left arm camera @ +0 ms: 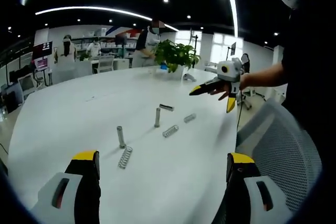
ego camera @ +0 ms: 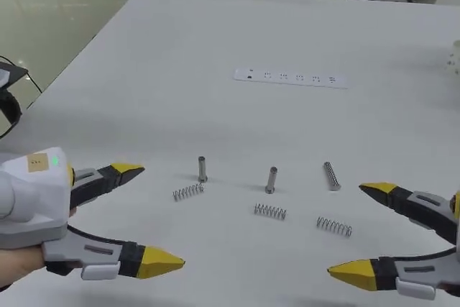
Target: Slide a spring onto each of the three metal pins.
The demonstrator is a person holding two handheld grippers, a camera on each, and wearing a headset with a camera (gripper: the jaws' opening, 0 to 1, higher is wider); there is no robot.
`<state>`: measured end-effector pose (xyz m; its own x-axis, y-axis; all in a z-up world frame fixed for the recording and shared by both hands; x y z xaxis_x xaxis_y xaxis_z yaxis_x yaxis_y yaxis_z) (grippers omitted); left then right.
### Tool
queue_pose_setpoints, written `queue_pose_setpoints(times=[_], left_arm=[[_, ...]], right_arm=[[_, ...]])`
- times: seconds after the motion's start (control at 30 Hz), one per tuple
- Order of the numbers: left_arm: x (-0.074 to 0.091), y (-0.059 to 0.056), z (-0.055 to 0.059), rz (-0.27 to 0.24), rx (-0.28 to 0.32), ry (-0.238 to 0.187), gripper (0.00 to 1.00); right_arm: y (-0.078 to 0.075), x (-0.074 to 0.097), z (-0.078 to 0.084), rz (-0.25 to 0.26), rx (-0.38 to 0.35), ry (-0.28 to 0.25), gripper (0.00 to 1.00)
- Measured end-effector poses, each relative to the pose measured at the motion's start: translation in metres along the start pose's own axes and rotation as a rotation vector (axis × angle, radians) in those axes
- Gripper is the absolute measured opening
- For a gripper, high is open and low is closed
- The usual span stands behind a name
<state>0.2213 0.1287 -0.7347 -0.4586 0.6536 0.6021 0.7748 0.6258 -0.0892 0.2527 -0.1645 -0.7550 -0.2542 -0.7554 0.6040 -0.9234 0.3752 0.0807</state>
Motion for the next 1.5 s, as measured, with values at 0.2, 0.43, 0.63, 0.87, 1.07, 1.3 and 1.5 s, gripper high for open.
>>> queue_pose_setpoints(times=[0.2,0.43,0.63,0.87,1.07,1.3,1.5], left_arm=[[0.0033,0.0002,-0.0064,-0.002,0.014,-0.031,0.98],[0.0019,-0.0036,-0.0097,0.007,0.017,-0.043,0.98],[0.0005,-0.0057,-0.0082,0.009,0.018,-0.039,0.98],[0.0007,-0.0028,-0.0082,0.004,0.026,-0.044,0.98],[0.0009,-0.0021,-0.0073,0.003,0.027,-0.043,0.98],[0.0013,-0.0022,-0.0065,0.007,0.028,-0.042,0.98],[0.0015,-0.0008,-0.0071,0.004,0.027,-0.044,0.98]], right_arm=[[0.0007,-0.0028,0.0036,-0.001,-0.007,0.003,0.93],[0.0004,-0.0057,0.0009,0.013,-0.007,0.005,0.90],[-0.0001,-0.0044,0.0015,0.018,-0.009,0.008,0.90],[-0.0006,-0.0038,0.0025,0.018,-0.011,0.009,0.90],[-0.0021,-0.0048,0.0023,0.020,-0.014,0.008,0.89],[-0.0037,-0.0057,0.0019,0.020,-0.014,0.007,0.89],[-0.0034,-0.0055,0.0014,0.019,-0.013,0.008,0.88]])
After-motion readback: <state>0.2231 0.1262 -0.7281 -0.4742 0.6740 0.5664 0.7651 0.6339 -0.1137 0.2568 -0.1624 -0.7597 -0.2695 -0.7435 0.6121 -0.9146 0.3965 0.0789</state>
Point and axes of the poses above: the centre of the closed fingertips' face, and the gripper's own axes: x roughly backward along the fingers, y roughly to its left, z roughly out of its underside, the point moved 5 cm from there along x, roughly backward along the fingers, and after that the axes turned 13 degrees about y, right-handed, at the moved point
